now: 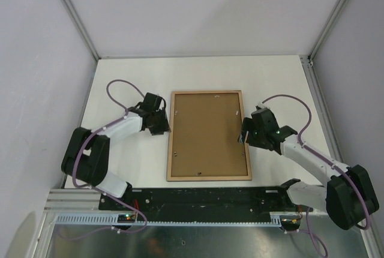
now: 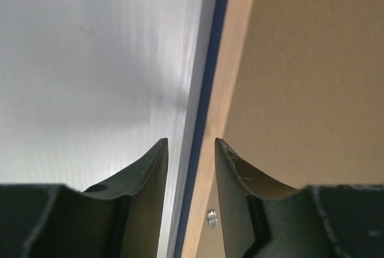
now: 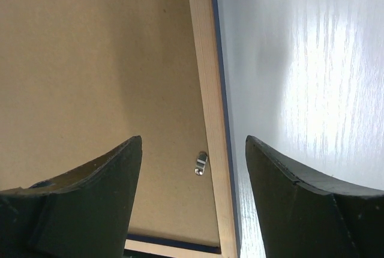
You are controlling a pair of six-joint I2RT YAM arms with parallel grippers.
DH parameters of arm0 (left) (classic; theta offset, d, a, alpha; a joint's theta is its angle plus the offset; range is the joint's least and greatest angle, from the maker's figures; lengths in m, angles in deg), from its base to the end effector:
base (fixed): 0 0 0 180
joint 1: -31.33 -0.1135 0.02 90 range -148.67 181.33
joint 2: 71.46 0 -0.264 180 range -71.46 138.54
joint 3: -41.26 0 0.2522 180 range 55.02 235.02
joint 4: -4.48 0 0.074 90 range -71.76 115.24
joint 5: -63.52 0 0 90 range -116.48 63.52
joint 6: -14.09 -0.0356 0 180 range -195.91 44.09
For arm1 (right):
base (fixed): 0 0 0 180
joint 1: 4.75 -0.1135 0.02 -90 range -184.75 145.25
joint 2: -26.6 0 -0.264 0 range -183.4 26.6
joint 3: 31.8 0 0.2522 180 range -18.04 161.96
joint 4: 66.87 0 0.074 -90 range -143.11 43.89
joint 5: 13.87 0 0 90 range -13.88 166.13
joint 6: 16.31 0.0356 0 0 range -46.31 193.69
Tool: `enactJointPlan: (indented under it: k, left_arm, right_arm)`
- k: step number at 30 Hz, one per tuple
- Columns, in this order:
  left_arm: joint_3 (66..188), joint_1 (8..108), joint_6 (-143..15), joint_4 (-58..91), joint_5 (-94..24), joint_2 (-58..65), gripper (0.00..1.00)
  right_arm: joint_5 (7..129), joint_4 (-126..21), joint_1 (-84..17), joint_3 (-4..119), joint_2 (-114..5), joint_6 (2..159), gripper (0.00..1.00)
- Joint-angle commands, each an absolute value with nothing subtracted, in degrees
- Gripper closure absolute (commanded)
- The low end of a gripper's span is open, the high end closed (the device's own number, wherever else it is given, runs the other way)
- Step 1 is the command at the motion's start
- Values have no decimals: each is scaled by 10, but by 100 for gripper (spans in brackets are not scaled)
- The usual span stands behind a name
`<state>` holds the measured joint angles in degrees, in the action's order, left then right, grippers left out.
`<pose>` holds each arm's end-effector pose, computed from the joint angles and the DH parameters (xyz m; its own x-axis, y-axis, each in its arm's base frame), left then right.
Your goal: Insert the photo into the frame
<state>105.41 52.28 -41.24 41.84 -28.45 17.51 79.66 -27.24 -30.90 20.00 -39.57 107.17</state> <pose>0.2753 -0.1067 0.1747 -0.8911 -0.2676 -0.3665 -0.1636 0.9428 -0.2905 0.2003 0.0959 0.2038 -0.8305 0.2056 -0.5177 0.0608 0.9573 0.2827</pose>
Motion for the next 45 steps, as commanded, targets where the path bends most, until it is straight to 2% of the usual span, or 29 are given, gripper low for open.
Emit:
enactJointPlan:
  k: [1, 5, 9, 26, 32, 40, 45]
  left_arm:
    - [1024, 548, -393, 398, -297, 119, 56]
    - [1003, 577, -381, 391, -295, 92, 50]
    - [988, 596, -374, 382, -287, 78, 48]
    - [945, 601, -361, 359, -242, 65, 47]
    - [927, 602, -352, 338, -240, 64, 47]
    - [921, 603, -350, 324, -238, 78, 47]
    - [920, 604, -348, 320, -238, 81, 47]
  right_arm:
    - [847, -258, -329, 174, -372, 1107, 26]
    - [858, -258, -337, 160, -366, 1122, 27]
    - [861, -264, -344, 155, -371, 1136, 31]
    - [913, -256, -405, 143, -409, 1184, 41]
    - [914, -262, -409, 135, -416, 1188, 49]
    - [918, -268, -418, 130, -430, 1190, 49]
    - [923, -263, -420, 128, -427, 1191, 58]
